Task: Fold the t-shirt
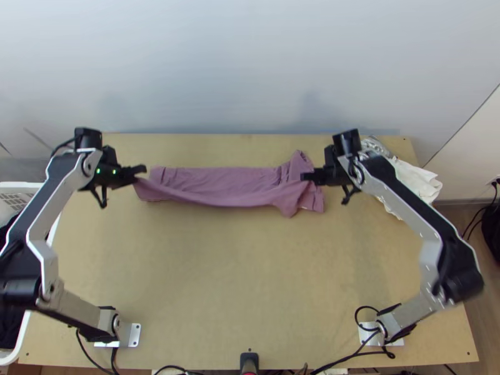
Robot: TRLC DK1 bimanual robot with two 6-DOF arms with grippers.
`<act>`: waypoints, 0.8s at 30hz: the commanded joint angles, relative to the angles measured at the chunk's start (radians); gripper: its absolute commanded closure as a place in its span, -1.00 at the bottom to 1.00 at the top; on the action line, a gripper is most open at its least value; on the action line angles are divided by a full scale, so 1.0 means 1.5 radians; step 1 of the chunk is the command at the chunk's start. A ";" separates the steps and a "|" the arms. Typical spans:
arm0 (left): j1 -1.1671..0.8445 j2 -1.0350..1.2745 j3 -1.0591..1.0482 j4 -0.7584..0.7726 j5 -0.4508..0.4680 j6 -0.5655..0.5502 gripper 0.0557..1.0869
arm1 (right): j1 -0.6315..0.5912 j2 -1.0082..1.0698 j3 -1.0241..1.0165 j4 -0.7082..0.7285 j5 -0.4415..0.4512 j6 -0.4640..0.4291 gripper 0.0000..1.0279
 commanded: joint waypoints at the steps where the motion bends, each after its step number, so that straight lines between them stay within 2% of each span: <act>1: 0.001 0.131 0.146 -0.002 0.002 -0.024 0.92 | -0.040 0.151 0.138 0.007 -0.004 0.000 0.94; 11: -0.013 0.268 0.263 -0.008 0.001 -0.041 0.92 | -0.081 0.316 0.277 0.006 -0.004 0.011 0.93; 18: -0.025 0.339 0.287 -0.008 0.000 -0.046 0.92 | -0.100 0.396 0.346 -0.004 -0.017 0.059 0.88; 20: -0.027 0.351 0.291 -0.008 -0.001 -0.046 0.92 | -0.106 0.413 0.367 -0.009 -0.017 0.068 0.73; 22: -0.031 0.357 0.295 -0.007 -0.003 -0.042 0.89 | -0.111 0.428 0.388 -0.027 -0.017 0.086 0.43; 24: -0.035 0.347 0.294 -0.007 -0.003 -0.040 0.53 | -0.111 0.432 0.402 -0.041 -0.020 0.104 -0.05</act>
